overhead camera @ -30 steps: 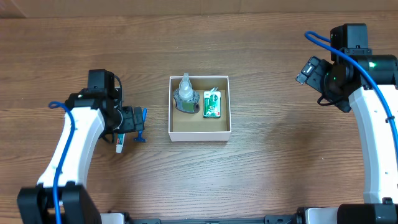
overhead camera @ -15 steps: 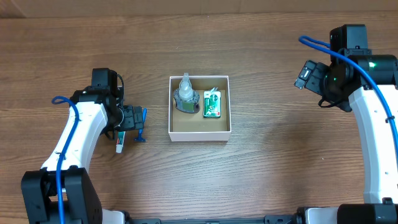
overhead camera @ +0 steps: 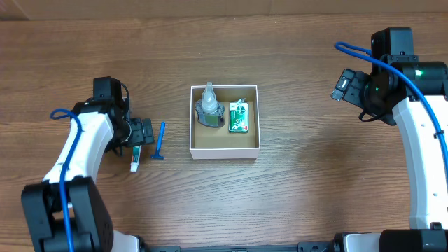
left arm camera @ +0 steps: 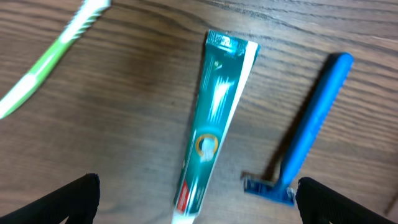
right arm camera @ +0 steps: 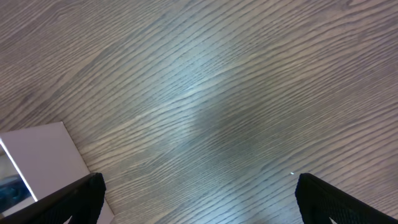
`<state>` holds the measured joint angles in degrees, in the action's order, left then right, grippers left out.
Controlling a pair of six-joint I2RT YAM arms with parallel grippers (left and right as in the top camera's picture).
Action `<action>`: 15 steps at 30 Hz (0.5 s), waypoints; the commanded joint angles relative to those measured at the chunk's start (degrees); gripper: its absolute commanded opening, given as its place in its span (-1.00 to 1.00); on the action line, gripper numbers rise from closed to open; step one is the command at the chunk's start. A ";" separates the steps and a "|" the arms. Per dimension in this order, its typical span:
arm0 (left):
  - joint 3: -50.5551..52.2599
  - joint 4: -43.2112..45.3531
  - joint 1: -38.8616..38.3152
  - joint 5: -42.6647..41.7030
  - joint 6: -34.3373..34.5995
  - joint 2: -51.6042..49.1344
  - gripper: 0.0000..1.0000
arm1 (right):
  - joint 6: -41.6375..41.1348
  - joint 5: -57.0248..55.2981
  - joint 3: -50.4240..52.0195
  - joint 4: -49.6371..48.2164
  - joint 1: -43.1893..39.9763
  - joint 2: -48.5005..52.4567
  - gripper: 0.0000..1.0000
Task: Pack container
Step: 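Reach the left gripper down and grasp the teal toothpaste tube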
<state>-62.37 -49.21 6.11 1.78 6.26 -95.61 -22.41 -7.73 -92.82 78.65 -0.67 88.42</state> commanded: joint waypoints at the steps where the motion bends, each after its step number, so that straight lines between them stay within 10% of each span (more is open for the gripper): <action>1: -0.61 1.75 0.24 0.09 0.13 -4.96 1.00 | 0.42 -0.15 0.24 0.17 -0.04 0.26 1.00; 12: -0.63 5.75 0.24 -0.35 0.15 -13.31 1.00 | 0.42 -0.15 0.24 0.13 -0.04 0.26 1.00; 15: -0.61 5.70 0.24 -0.35 0.17 -13.38 0.64 | 0.42 -0.15 0.24 0.15 -0.04 0.26 1.00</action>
<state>-62.74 -44.10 6.15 1.21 6.42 -106.21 -22.39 -7.73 -92.77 78.98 -0.67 88.42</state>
